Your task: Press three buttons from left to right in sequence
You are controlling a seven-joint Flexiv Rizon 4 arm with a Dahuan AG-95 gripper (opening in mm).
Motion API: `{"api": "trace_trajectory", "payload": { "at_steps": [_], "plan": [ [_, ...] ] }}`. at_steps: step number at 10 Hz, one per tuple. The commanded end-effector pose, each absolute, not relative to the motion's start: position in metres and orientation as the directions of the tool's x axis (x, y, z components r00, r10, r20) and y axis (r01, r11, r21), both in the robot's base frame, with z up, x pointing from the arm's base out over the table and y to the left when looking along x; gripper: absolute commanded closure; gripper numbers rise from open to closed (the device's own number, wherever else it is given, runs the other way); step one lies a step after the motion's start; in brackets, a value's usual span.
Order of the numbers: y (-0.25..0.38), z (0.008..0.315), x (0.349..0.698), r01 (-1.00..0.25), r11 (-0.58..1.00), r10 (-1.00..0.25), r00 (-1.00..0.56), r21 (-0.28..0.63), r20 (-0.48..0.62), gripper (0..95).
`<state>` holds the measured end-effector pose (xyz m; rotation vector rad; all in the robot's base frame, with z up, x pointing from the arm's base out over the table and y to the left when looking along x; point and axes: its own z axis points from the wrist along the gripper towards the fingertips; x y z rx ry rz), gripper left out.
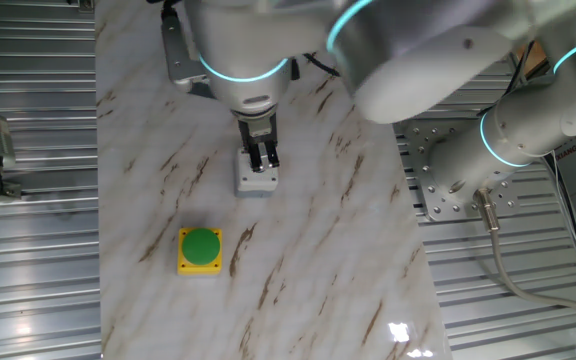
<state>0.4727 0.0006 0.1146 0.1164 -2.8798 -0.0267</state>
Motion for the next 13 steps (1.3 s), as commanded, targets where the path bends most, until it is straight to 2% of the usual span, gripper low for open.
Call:
{"api": "trace_trajectory", "payload": {
  "at_steps": [1, 7, 13],
  "plan": [
    [0.002, 0.115, 0.472, -0.091, 0.996, -0.095, -0.966, 0.026, 0.241, 95.0],
    [0.022, 0.107, 0.480, -0.010, 1.000, -0.013, -0.984, 0.014, 0.180, 95.0],
    [0.031, 0.107, 0.499, 0.030, 1.000, 0.028, -0.983, 0.008, 0.184, 95.0]
  ]
}}
